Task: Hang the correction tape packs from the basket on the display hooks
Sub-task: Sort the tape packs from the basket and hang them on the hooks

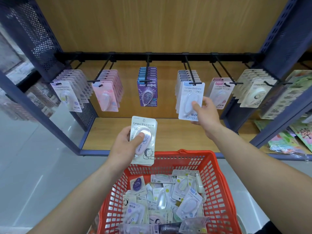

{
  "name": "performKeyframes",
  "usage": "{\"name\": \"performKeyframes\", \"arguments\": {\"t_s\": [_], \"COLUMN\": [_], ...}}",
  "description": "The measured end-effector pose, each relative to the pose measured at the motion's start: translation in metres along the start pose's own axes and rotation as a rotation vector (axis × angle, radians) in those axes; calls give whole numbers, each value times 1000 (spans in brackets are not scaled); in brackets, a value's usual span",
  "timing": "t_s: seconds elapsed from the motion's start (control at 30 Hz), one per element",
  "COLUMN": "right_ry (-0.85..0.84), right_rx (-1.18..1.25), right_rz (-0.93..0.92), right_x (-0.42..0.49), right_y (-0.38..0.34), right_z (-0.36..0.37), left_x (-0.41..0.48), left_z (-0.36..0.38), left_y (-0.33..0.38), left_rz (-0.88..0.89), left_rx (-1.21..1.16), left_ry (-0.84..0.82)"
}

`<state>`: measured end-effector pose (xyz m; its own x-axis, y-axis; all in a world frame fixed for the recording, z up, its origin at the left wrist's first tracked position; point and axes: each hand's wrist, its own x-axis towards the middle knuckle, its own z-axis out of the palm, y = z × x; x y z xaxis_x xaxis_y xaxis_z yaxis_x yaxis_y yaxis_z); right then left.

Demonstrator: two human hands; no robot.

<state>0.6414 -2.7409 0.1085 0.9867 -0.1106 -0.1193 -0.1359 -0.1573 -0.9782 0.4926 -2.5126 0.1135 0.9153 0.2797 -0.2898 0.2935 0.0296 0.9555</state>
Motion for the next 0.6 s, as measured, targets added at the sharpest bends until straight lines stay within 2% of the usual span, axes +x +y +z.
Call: {"name": "performKeyframes", "arguments": {"t_s": [0.3, 0.43, 0.5, 0.6], "right_ry": [3, 67, 73, 69], "right_rx": [-57, -130, -249, -521], "right_rz": [-16, 82, 156, 141], "right_x": [6, 14, 13, 4], "right_y": [5, 1, 2, 9], "right_z": [-2, 0, -2, -10], "left_x": [1, -1, -1, 0], "left_z": [1, 4, 7, 8], "left_y": [-1, -1, 1, 3], "left_rz": [1, 22, 32, 42], "left_rx": [8, 25, 18, -1], "left_ry": [2, -1, -6, -16]}}
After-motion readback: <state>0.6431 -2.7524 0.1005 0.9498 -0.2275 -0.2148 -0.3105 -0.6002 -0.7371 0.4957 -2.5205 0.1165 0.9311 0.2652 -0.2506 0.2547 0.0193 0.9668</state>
